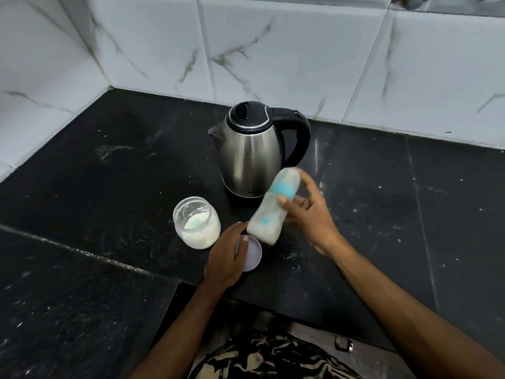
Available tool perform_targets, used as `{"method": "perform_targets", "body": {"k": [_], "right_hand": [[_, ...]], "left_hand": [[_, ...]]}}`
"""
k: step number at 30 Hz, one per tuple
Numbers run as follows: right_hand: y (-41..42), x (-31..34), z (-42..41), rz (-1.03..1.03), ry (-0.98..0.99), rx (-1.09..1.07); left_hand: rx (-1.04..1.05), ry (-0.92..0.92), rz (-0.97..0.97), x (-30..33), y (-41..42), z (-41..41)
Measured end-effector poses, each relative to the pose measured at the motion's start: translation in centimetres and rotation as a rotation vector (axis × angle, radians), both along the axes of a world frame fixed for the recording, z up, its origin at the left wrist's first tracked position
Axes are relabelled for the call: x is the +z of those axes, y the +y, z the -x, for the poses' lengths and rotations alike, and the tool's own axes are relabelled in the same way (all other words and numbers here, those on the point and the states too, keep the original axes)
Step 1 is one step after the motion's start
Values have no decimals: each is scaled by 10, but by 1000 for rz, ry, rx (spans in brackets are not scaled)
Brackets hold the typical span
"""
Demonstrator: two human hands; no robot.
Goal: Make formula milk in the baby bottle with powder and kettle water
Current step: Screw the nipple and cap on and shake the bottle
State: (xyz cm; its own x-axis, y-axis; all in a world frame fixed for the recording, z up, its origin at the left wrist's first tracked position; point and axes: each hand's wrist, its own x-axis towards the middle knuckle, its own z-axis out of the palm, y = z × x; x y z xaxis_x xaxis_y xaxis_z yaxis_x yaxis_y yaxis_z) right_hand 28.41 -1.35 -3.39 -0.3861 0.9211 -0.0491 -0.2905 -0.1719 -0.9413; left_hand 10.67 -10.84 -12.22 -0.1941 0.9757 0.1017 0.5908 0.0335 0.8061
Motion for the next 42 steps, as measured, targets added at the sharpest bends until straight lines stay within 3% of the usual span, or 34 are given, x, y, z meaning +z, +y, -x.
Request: {"method": "perform_targets", "body": {"k": [3,8,13,15,18,19,23,25,29,34,36,40,42], "right_hand": [[10,5,0,82,121,-161],[-10,-11,-1,-88,-119,247],[14,2,-2,64,96,-181],[7,-3,-2,55,35,-77],[-11,-12,-5,-52,-136,259],[-10,-11,-4,-74,-129,246],[12,4,-2,70,95,-168],[10,2,-2,70,90,-129],[-15,-12,-2,-73,-118,233],[9,3,-2,86,95,-187],[6,0,-3,91,109,-124],[-18,-15,-2,-12,-87,188],[-13,-10,-1,-26,-45,60]], "left_hand": [[35,10,-1,5,-2,-4],[-48,-18,8,3,0,1],[37,2,3,9,-4,-5],[23,1,14,8,-3,-4],[-28,-20,37,5,0,1],[-26,-15,34,5,0,1],[32,-2,16,11,-4,-5],[25,1,18,11,-3,-5],[-36,-52,59,6,0,2],[36,-13,17,10,-3,-5],[38,-16,20,9,-2,-5],[-48,-69,58,3,1,1],[-20,-62,37,5,0,0]]}}
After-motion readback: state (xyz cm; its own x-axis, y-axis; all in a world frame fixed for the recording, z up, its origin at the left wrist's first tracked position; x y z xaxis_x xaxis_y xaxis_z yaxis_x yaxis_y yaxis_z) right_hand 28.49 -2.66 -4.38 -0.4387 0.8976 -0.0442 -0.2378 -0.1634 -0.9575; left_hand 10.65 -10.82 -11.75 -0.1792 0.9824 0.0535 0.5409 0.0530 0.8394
